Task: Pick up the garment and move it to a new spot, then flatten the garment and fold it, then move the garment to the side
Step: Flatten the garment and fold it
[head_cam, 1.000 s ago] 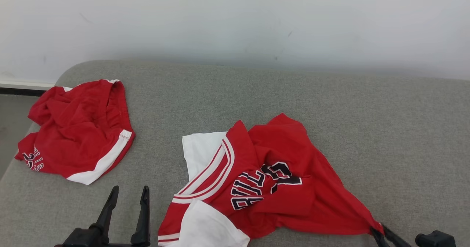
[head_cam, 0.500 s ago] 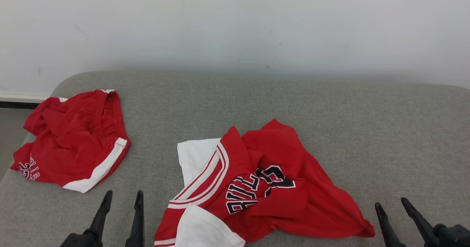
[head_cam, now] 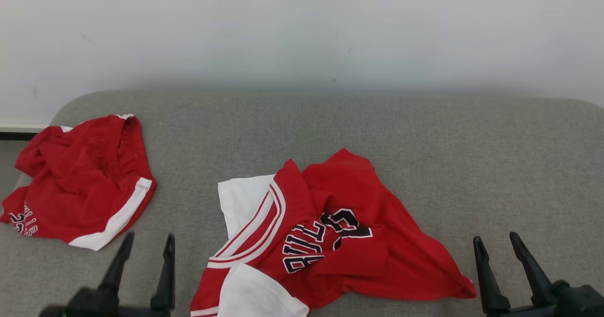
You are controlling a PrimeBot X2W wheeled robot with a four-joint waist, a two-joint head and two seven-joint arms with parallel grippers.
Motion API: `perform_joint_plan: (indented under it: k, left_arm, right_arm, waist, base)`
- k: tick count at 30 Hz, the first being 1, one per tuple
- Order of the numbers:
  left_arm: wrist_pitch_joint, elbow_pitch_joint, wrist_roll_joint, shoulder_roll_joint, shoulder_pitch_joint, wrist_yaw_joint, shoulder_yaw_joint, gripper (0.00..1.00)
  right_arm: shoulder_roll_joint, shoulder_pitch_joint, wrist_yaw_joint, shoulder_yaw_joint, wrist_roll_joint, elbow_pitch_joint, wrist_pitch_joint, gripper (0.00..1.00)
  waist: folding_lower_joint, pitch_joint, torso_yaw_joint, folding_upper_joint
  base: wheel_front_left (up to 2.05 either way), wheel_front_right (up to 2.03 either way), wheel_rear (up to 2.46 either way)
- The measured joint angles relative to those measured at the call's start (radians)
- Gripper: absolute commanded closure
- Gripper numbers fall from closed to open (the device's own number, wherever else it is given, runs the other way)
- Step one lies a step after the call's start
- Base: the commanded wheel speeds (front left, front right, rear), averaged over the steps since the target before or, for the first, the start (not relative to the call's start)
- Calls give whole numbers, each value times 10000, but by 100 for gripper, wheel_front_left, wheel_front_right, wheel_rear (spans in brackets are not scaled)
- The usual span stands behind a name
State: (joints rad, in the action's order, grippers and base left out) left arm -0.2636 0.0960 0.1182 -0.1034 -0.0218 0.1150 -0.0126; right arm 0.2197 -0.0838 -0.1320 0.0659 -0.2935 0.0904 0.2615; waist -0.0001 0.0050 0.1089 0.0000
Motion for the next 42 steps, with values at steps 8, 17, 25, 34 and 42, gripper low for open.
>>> perform_joint_plan:
  k: [8, 17, 25, 34, 42]
  left_arm:
    - [1003, 403, 487, -1360, 3067, 132, 999, 0]
    - [2675, 1607, 3195, -3344, 6141, 159, 3331, 0]
    - [3843, 3016, 5064, -3994, 7396, 159, 5252, 0]
    - [4650, 4462, 6485, -4345, 7768, 159, 6700, 0]
    - [5354, 5032, 7747, -4265, 7825, 159, 7657, 0]
  right_arm:
    - [-8, 865, 0, 178, 107, 142, 0, 0]
    - [-449, 1618, 0, 280, 111, 364, 0, 0]
    - [-688, 2006, 0, 293, 113, 514, 0, 0]
    - [-779, 2240, 2, 345, 111, 558, 2, 0]
    - [-757, 2356, 0, 305, 111, 598, 2, 0]
  waist:
    - [1, 553, -346, 0]
    - [2, 1165, -1333, 1]
    - [2, 1725, -2317, 1]
    - [2, 2260, -3041, 1]
    - [3, 2521, -3107, 1]
  base:
    - [0, 0, 0]
    - [0, 0, 0]
    - [0, 0, 0]
    - [0, 0, 0]
    - [0, 0, 0]
